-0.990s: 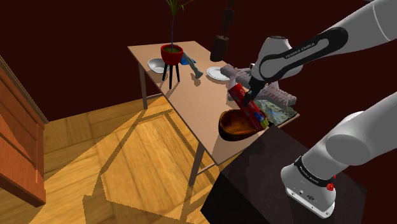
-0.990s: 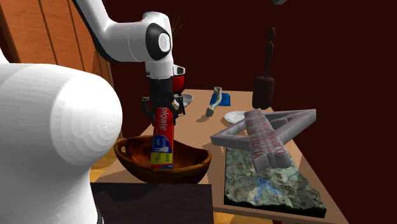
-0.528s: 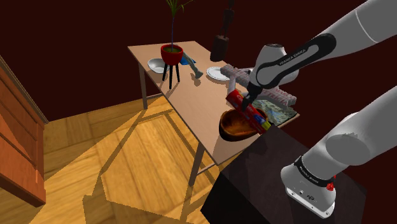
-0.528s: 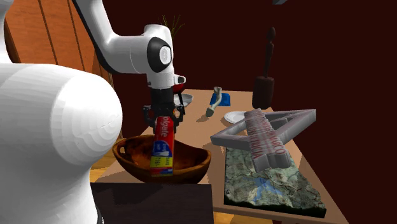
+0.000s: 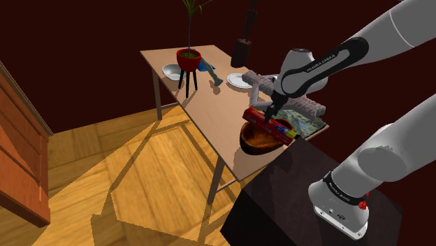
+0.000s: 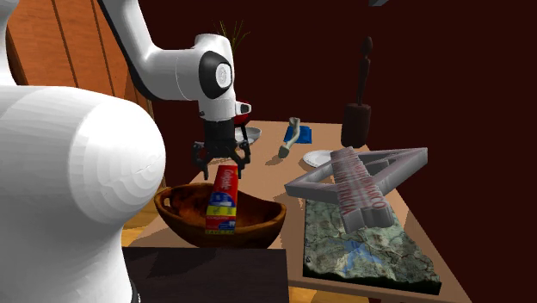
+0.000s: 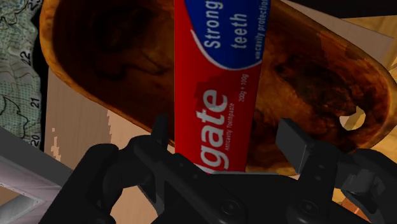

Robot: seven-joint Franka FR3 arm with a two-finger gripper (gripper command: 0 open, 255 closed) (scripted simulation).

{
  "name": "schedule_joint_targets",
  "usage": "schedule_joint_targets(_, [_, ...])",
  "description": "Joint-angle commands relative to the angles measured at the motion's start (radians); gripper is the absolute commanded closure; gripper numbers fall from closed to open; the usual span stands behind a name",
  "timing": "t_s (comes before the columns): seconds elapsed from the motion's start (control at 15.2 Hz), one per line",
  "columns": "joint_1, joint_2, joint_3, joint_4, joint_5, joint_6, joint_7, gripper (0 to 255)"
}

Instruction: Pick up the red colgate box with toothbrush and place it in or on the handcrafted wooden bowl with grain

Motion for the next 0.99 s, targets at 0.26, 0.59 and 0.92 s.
schedule_joint_targets(0.26, [-0.001, -0.035, 0.001, 0.007, -0.003, -0.042, 0.003, 0])
schedule_joint_targets(0.59, [-0.003, -0.124, 0.005, 0.036, -0.009, -0.16, 0.008, 0])
schedule_joint_targets(0.92, [-0.003, -0.124, 0.005, 0.036, -0.009, -0.16, 0.008, 0])
